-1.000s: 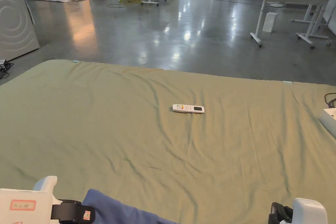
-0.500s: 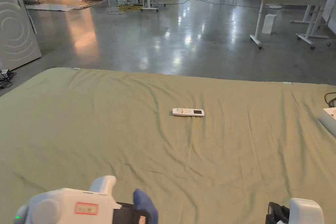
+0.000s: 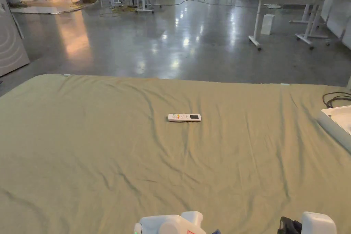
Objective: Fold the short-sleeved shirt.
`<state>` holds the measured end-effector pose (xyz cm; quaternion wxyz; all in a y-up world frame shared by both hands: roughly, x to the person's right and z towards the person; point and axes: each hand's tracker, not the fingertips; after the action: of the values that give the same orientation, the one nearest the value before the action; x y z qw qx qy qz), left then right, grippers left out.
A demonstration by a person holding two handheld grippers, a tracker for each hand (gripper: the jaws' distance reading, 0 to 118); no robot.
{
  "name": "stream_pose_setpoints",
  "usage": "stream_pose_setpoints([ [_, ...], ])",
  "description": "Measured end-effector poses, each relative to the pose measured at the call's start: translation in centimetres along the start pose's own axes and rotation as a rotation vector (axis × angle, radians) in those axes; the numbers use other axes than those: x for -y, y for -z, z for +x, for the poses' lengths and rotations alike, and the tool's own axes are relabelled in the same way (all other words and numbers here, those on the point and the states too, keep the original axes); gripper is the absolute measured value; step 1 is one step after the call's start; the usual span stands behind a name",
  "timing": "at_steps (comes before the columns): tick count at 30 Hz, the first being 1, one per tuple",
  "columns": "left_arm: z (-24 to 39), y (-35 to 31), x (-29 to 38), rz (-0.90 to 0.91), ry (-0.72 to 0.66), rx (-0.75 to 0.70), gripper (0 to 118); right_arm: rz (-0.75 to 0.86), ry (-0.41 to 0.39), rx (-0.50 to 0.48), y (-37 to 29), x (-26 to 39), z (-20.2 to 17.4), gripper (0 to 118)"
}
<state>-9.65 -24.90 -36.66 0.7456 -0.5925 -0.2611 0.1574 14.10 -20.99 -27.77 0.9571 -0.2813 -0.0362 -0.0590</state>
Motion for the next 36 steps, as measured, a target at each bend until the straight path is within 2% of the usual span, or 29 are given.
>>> stream_pose_setpoints([
  [6,0.8,1.3,0.5,-0.013,-0.029,-0.032,9,-0.014,0.010,0.015,0.0,0.4,0.6,0],
  [18,1.4,0.6,0.3,0.014,-0.067,0.000,9,-0.018,0.011,0.004,0.1,0.5,0.2,0],
  [21,1.0,0.5,0.2,0.013,-0.079,0.009,18,-0.018,0.011,0.002,0.1,0.5,0.2,0],
  [22,0.7,0.4,0.2,0.008,-0.097,0.038,18,-0.018,0.010,0.003,0.1,0.5,0.2,0],
  [26,-0.7,-0.5,0.1,0.018,-0.184,0.150,35,-0.018,0.009,0.007,-0.2,0.4,0.4,0],
  [33,-1.3,-3.9,0.0,0.073,-0.164,0.260,35,-0.014,0.014,0.025,-0.6,0.4,1.2,0],
  [36,-1.0,-3.8,0.3,0.090,-0.108,0.217,35,-0.015,0.020,0.029,-0.6,0.4,1.3,0],
])
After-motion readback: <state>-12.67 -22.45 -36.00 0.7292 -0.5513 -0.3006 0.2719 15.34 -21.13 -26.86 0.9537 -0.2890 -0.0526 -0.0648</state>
